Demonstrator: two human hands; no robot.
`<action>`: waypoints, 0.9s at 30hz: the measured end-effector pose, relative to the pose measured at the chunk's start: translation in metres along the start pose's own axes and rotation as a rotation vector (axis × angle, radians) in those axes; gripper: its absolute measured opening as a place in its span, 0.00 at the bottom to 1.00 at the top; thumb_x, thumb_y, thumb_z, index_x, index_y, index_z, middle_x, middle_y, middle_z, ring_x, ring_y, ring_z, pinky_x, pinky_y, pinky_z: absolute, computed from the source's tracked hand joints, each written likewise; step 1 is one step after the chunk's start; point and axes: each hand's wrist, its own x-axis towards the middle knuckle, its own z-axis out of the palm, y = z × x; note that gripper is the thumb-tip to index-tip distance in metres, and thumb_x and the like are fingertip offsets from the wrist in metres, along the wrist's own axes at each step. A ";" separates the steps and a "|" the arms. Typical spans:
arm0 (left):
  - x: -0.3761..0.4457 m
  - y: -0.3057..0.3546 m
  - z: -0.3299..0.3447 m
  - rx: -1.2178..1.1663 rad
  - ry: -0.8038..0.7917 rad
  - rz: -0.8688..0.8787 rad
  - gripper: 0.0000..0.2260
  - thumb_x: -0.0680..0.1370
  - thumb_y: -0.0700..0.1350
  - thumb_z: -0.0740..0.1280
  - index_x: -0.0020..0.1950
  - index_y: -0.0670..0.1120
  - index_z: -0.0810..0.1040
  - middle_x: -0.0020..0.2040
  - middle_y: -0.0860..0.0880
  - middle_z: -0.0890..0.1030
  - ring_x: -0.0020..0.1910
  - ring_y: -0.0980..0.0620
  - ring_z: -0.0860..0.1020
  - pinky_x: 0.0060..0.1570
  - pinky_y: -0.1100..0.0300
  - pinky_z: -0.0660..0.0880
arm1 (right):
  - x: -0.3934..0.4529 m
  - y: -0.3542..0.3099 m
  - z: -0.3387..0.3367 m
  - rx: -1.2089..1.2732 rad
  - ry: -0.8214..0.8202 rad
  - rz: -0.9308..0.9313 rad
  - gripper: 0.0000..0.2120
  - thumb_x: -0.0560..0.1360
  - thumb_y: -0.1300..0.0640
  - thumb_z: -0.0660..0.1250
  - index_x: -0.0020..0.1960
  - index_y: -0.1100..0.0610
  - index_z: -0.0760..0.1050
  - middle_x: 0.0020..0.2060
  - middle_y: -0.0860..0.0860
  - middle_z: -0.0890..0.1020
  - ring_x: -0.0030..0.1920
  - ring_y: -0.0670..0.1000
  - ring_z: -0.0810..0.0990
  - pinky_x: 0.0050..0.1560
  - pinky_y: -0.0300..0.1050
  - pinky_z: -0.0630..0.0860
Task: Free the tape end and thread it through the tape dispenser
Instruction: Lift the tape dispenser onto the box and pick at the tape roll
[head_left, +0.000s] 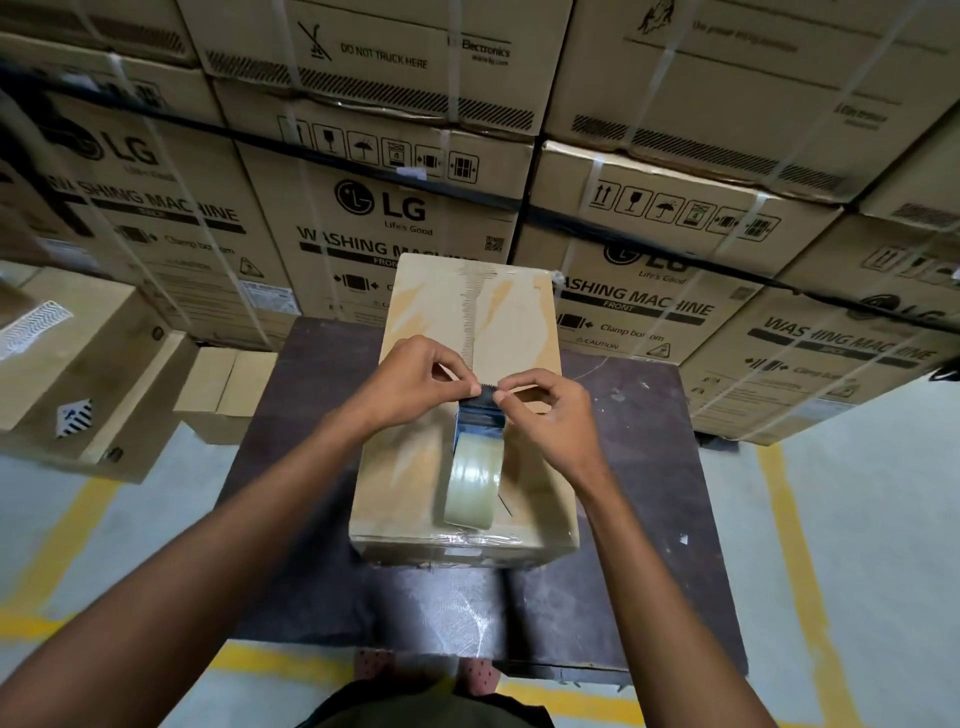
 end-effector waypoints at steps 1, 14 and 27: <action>0.000 0.000 0.000 -0.012 0.001 -0.008 0.05 0.75 0.44 0.81 0.42 0.54 0.90 0.44 0.52 0.91 0.47 0.48 0.89 0.53 0.49 0.85 | 0.001 0.000 0.000 -0.031 -0.017 0.000 0.03 0.74 0.58 0.79 0.47 0.55 0.87 0.44 0.48 0.89 0.44 0.46 0.87 0.51 0.46 0.84; -0.052 -0.028 0.021 -0.506 0.211 -0.172 0.05 0.81 0.39 0.75 0.52 0.38 0.84 0.43 0.42 0.87 0.36 0.47 0.83 0.34 0.62 0.82 | 0.007 0.000 -0.001 -0.094 -0.095 -0.006 0.03 0.75 0.62 0.78 0.43 0.56 0.85 0.41 0.45 0.88 0.42 0.41 0.84 0.55 0.55 0.83; -0.111 -0.015 0.080 -0.637 0.243 -0.338 0.10 0.78 0.52 0.79 0.44 0.47 0.86 0.36 0.49 0.86 0.35 0.58 0.80 0.45 0.57 0.73 | 0.010 -0.003 0.004 -0.076 -0.076 0.051 0.08 0.75 0.63 0.77 0.40 0.52 0.84 0.37 0.42 0.87 0.39 0.41 0.84 0.49 0.42 0.81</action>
